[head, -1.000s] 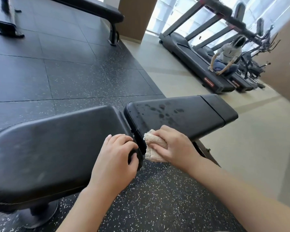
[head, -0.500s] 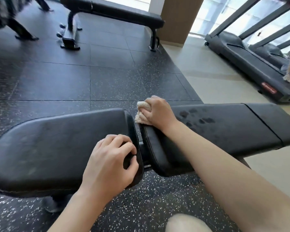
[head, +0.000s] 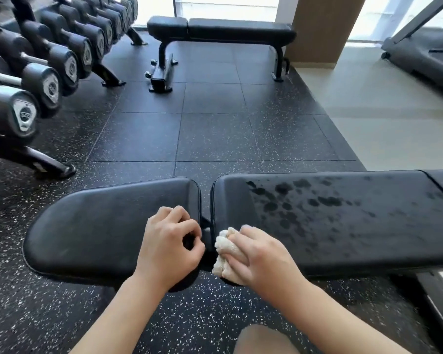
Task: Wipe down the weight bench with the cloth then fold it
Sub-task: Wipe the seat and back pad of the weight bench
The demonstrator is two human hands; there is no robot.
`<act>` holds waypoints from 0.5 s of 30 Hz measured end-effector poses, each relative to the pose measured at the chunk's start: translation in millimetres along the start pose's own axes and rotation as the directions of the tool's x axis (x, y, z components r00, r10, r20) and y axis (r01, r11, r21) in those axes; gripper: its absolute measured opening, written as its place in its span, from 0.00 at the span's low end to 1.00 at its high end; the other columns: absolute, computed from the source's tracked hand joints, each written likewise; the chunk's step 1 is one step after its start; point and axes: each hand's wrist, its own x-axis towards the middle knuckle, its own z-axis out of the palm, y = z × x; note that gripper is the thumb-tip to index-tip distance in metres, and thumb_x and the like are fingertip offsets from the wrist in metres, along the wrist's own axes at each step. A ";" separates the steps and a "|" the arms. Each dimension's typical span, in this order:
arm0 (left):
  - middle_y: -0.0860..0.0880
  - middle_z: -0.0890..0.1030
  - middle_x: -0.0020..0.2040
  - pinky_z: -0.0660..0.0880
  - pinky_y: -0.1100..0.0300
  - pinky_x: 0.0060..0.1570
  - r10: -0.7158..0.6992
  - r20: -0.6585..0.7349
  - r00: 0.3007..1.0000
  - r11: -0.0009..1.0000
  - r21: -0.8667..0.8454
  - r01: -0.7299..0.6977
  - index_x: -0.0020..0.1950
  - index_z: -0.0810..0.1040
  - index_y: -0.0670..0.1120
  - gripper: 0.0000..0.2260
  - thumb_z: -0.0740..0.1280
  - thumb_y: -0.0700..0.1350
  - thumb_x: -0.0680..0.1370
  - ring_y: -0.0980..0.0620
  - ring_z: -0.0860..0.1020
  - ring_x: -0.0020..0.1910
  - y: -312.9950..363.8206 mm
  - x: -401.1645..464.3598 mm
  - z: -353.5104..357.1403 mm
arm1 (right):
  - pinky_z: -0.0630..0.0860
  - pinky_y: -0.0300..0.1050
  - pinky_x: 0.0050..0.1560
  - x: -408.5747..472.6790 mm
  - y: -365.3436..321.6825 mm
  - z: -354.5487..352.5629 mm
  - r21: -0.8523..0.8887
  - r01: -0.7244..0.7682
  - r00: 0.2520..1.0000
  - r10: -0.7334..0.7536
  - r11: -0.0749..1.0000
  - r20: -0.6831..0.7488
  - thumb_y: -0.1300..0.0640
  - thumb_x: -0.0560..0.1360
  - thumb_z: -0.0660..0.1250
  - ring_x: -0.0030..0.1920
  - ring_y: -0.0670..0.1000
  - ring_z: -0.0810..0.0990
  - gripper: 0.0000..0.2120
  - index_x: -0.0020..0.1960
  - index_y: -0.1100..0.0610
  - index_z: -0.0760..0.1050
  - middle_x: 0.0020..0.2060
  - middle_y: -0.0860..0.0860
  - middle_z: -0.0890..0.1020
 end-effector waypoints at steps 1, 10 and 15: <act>0.60 0.79 0.45 0.71 0.51 0.54 0.028 0.023 0.999 0.999 0.016 -0.028 0.38 0.82 0.54 0.01 0.73 0.48 0.70 0.52 0.74 0.51 4.5 2.8 6.1 | 0.70 0.36 0.41 -0.7 6.9 -1.3 0.009 0.001 1.000 -0.001 1.000 0.003 0.47 0.78 0.67 0.38 0.45 0.71 0.06 0.51 0.49 0.78 0.39 0.43 0.69; 0.59 0.83 0.51 0.75 0.48 0.59 0.043 0.064 0.997 0.999 -0.027 -0.041 0.41 0.83 0.50 0.04 0.73 0.40 0.71 0.52 0.78 0.54 2.5 8.6 9.2 | 0.70 0.47 0.44 121.6 98.6 2.7 -0.092 -0.237 0.971 0.238 0.967 -0.005 0.50 0.75 0.73 0.43 0.57 0.79 0.10 0.45 0.58 0.81 0.39 0.50 0.75; 0.60 0.83 0.49 0.75 0.47 0.58 0.044 0.033 0.999 0.998 -0.047 -0.042 0.43 0.83 0.51 0.02 0.71 0.44 0.72 0.53 0.78 0.53 -1.4 9.2 12.5 | 0.67 0.46 0.44 147.8 107.6 12.4 -0.134 -0.320 0.948 0.316 0.938 -0.047 0.48 0.75 0.70 0.45 0.59 0.79 0.13 0.43 0.58 0.81 0.37 0.50 0.74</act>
